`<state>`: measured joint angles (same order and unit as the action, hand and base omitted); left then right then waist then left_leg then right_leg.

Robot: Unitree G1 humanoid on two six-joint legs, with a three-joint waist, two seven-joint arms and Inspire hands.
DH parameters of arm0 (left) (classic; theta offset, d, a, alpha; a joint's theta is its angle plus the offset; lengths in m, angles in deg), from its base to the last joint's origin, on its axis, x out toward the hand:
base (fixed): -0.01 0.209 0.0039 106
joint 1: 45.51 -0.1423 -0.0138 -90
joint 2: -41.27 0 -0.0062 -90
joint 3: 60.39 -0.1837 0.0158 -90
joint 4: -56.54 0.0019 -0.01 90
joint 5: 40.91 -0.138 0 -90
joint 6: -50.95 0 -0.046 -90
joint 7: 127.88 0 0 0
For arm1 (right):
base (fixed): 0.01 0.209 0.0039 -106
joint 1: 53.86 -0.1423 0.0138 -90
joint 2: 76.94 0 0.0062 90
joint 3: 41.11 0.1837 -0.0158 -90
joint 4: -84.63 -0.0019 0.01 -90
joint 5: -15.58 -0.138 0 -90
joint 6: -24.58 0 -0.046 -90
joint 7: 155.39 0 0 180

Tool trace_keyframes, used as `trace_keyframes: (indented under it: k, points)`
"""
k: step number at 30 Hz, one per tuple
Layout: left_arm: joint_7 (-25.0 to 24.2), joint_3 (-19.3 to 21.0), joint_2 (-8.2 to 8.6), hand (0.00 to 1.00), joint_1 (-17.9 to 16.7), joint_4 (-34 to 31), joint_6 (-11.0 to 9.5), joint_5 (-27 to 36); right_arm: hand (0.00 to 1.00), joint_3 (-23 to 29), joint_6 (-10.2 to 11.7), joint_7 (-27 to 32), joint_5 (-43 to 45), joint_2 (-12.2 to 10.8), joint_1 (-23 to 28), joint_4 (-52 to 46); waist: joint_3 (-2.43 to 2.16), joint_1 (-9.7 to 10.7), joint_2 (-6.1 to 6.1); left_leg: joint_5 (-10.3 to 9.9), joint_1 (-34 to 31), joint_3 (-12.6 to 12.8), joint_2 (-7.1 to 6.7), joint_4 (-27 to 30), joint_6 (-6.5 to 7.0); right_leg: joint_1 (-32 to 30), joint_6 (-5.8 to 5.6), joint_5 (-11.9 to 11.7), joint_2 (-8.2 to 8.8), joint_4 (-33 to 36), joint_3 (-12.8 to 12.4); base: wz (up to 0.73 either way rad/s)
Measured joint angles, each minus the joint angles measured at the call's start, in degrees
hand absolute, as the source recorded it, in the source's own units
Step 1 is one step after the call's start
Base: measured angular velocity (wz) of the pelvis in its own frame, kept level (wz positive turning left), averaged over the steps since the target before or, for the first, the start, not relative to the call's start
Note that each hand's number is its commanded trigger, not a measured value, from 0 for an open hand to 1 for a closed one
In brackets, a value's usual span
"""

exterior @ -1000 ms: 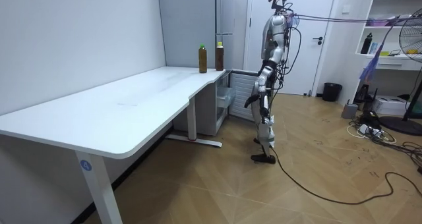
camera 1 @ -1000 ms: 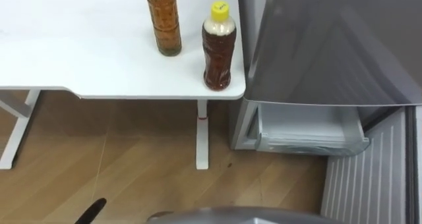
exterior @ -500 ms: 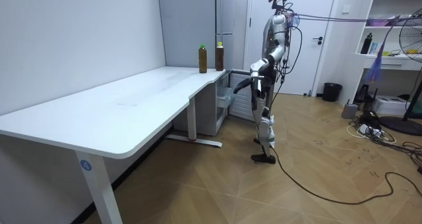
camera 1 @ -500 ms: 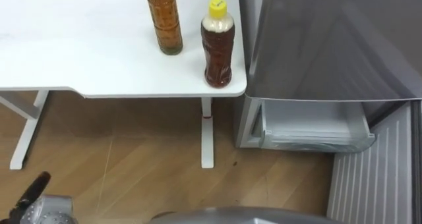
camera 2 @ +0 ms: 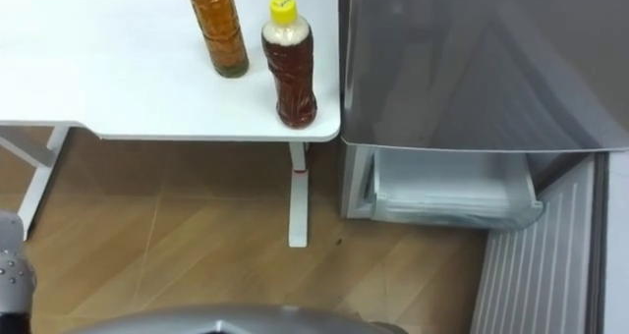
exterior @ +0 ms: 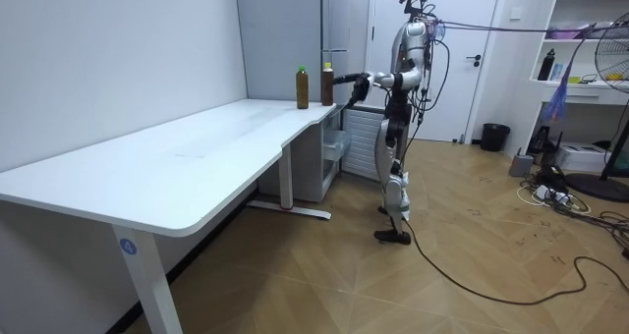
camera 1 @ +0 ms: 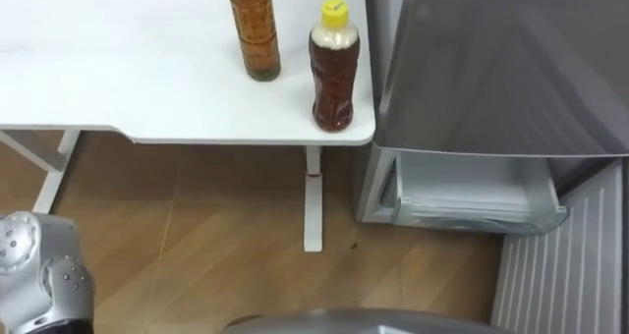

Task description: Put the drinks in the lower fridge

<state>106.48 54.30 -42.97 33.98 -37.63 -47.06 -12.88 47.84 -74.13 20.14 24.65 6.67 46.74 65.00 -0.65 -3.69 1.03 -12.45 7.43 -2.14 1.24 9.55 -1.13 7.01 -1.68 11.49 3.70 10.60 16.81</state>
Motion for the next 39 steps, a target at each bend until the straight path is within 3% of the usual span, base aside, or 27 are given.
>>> trace_keyframes:
  k: [7,11,13,20,25,31,39]
  points:
    - [-5.66,-0.17,-0.87,0.0,2.21,-11.71,0.4,-11.52,0.0,0.1,1.88,-0.33,0.33,-0.03,-0.27,2.32,0.58,0.99,-0.03,0.0,0.24,-0.01,-0.1,0.17,0.0,1.43,-0.05,-0.05,-0.05,-1.03,0.18,0.02]
    - [-9.96,-1.49,-0.99,0.0,3.24,-16.56,0.47,-12.37,0.0,0.06,1.85,-0.69,0.11,-0.23,-1.19,3.16,1.19,1.86,0.2,0.0,-0.05,0.07,-0.09,0.22,0.0,0.92,-0.06,-0.03,-0.07,-0.99,0.1,0.01]
    - [-14.36,-3.23,-1.02,0.0,4.34,-19.59,0.48,-12.39,0.0,0.05,1.9,-2.02,0.31,-0.27,-1.65,3.95,1.56,2.21,0.29,0.0,-0.33,0.0,-0.11,0.18,0.0,0.89,-0.06,-0.04,-0.08,-0.98,0.08,0.0]
    - [-25.41,-9.21,-1.64,0.0,5.22,-21.65,0.68,-13.75,0.0,0.04,2.87,-4.88,0.46,-0.22,-3.17,6.4,1.31,3.53,0.38,0.01,-0.69,0.1,-0.16,0.23,-0.01,0.47,-0.07,-0.05,-0.06,-1.03,-0.11,0.0]
    - [-34.67,-14.95,-2.35,0.0,8.1,-21.66,2.82,-13.38,0.0,0.01,3.0,-4.94,0.48,0.36,-3.83,6.54,1.3,4.65,0.74,0.01,-0.74,0.17,-0.14,0.23,-0.01,0.44,-0.07,-0.06,-0.07,-0.96,-0.22,0.0]
    - [-41.61,-18.52,-2.6,0.0,10.05,-21.65,4.55,-12.37,0.0,-0.2,2.93,-4.89,1.06,1.22,-4.34,6.98,1.29,6.42,1.26,0.01,-0.38,0.67,-0.09,0.18,-0.01,0.48,-0.06,-0.08,-0.12,-0.8,-0.9,-0.04]
    - [-48.38,-20.9,-2.58,0.0,11.09,-21.66,6.74,-12.02,0.0,-0.38,2.85,-4.9,3.09,1.48,-4.88,6.93,1.54,6.75,0.81,0.01,-0.05,2.31,0.05,0.17,-0.01,0.01,-0.04,-0.08,-0.34,-0.68,-2.89,-0.09]
